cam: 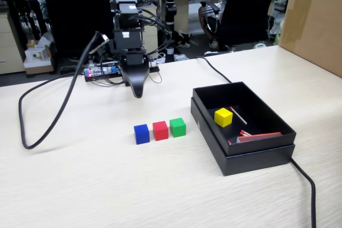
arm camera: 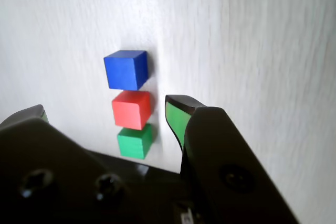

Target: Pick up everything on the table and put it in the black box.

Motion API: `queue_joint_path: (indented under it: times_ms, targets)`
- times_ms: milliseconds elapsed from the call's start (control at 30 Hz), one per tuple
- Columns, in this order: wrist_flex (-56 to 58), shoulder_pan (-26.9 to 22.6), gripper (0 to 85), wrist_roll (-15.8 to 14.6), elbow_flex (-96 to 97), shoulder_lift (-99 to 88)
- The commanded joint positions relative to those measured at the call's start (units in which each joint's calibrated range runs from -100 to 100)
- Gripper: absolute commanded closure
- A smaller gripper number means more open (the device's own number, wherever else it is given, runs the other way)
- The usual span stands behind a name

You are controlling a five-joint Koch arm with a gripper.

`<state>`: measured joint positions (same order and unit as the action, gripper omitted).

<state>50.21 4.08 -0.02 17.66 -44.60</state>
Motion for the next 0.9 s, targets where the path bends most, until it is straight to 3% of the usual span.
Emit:
queue_joint_path:
  times_ms: [0, 367, 867]
  targets:
    - [0.97, 0.34, 40.8, 0.63, -8.87, 7.82]
    - [11.77, 0.78, 40.6, 0.68, -24.46, 32.26]
    - [13.16, 1.27, 40.6, 0.68, -32.17, 46.72]
